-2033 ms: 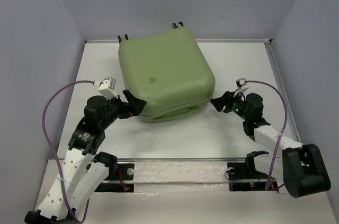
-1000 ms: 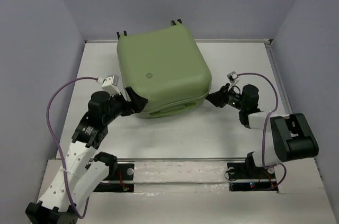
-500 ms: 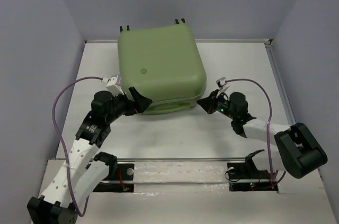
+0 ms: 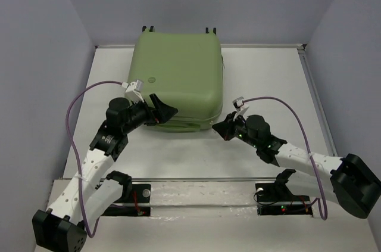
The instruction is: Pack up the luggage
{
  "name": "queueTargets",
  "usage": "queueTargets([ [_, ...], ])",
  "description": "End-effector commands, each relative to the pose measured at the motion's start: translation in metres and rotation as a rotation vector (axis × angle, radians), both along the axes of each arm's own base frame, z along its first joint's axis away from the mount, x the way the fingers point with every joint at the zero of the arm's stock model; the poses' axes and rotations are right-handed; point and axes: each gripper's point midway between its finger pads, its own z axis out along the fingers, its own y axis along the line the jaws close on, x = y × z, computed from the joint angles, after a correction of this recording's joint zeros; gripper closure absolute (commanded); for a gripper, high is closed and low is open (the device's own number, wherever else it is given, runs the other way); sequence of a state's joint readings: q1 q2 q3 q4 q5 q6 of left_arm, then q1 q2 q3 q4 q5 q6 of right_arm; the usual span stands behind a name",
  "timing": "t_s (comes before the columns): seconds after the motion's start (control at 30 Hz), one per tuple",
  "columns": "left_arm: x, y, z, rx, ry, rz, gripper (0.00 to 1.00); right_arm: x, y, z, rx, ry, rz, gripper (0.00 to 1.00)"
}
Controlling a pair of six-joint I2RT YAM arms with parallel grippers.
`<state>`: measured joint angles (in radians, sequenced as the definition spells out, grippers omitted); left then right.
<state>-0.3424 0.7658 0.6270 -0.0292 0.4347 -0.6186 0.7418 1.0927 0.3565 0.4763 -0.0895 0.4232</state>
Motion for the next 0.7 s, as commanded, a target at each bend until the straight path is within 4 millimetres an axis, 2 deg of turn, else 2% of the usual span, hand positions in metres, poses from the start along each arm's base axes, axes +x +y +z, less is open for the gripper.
queueTargets([
  [0.0,0.02,0.019,0.029,0.055,-0.153,0.116,0.01,0.005,-0.019,-0.024,-0.118,0.089,-0.113,0.93],
  [0.03,0.024,0.034,0.022,0.14,-0.135,0.176,0.01,0.009,-0.018,-0.019,-0.122,0.084,-0.117,0.93],
  [0.07,0.029,0.043,0.043,0.167,-0.168,0.222,0.01,0.01,-0.015,-0.016,-0.118,0.083,-0.112,0.93],
  [0.1,0.028,0.055,0.038,0.228,-0.134,0.264,0.01,0.01,-0.013,-0.013,-0.116,0.082,-0.104,0.93],
  [0.13,0.035,0.074,0.043,0.279,-0.142,0.358,0.01,0.013,-0.009,-0.004,-0.103,0.069,-0.096,0.93],
  [0.2,0.046,0.108,0.052,0.379,-0.142,0.483,0.01,0.011,-0.006,-0.001,-0.103,0.073,-0.074,0.93],
  [0.27,0.058,0.128,0.04,0.443,-0.087,0.569,0.01,0.006,-0.001,0.001,-0.095,0.081,-0.034,0.93],
  [0.3,0.062,0.13,0.034,0.451,-0.066,0.582,0.01,0.004,-0.001,0.001,-0.093,0.082,-0.027,0.93],
  [0.4,0.077,0.15,0.022,0.426,-0.023,0.635,0.01,-0.004,-0.002,0.003,-0.079,0.083,-0.003,0.93],
  [0.43,0.083,0.16,0.023,0.399,-0.019,0.657,0.01,-0.006,-0.005,0.001,-0.082,0.084,-0.006,0.93],
  [0.47,0.086,0.159,0.022,0.381,-0.009,0.639,0.01,-0.007,-0.006,0.001,-0.083,0.083,-0.005,0.93],
  [0.53,0.097,0.134,0.021,0.311,-0.01,0.509,0.01,-0.012,-0.007,0.001,-0.077,0.083,0.004,0.93],
  [0.63,0.111,0.118,0.021,0.269,-0.026,0.428,0.01,-0.017,-0.006,0.0,-0.072,0.087,0.028,0.93],
  [0.67,0.113,0.106,0.016,0.238,-0.012,0.365,0.01,-0.018,-0.006,0.0,-0.071,0.086,0.035,0.93],
])
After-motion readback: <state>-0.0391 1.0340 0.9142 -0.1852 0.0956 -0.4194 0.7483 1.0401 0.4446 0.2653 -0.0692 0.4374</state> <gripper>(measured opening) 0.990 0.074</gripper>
